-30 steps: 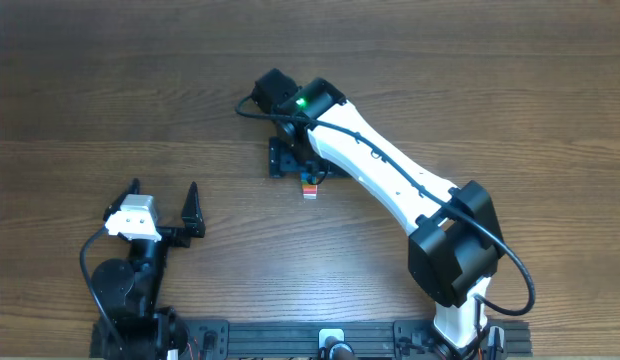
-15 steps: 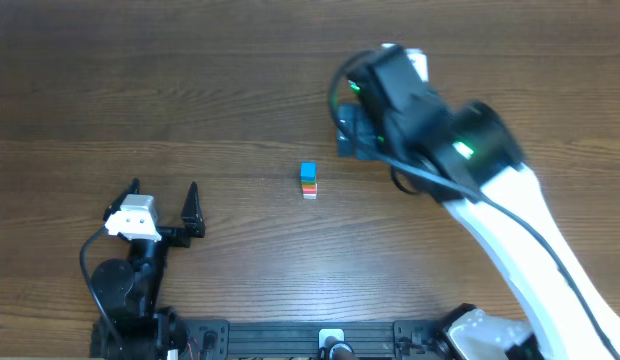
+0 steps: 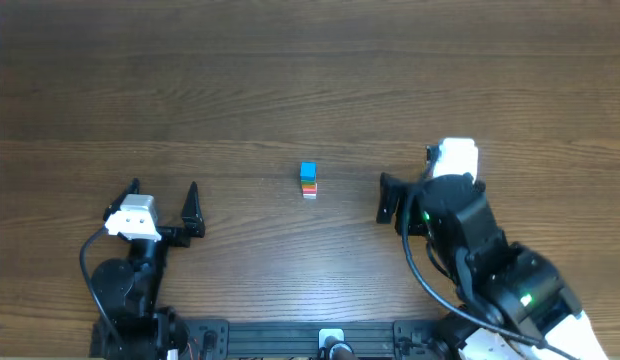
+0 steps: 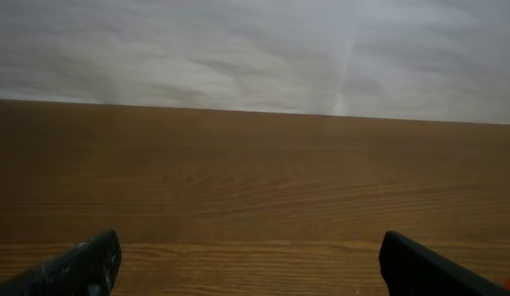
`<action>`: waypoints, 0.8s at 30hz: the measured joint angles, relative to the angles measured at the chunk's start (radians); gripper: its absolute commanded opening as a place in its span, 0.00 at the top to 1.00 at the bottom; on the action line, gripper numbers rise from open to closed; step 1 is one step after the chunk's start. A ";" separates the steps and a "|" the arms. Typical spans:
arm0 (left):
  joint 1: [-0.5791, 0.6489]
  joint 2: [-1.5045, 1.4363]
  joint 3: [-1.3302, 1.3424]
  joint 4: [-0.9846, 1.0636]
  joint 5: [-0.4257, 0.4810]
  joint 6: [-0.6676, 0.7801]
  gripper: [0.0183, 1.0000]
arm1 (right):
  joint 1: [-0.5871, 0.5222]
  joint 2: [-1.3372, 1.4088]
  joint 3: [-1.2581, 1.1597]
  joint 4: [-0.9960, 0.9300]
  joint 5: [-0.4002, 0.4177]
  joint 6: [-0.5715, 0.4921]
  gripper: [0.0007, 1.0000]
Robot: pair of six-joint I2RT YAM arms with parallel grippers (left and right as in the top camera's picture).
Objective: Stack Cubes
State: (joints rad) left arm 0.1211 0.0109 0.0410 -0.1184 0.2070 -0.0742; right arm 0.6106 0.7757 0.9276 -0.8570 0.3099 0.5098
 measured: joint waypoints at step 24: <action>0.000 0.000 0.000 0.000 0.000 0.000 0.00 | -0.016 -0.275 -0.749 0.629 0.147 -0.148 0.01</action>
State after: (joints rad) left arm 0.1211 0.0109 0.0410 -0.1184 0.2073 -0.0742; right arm 0.5941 0.5003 0.1783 -0.2276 0.4568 0.3618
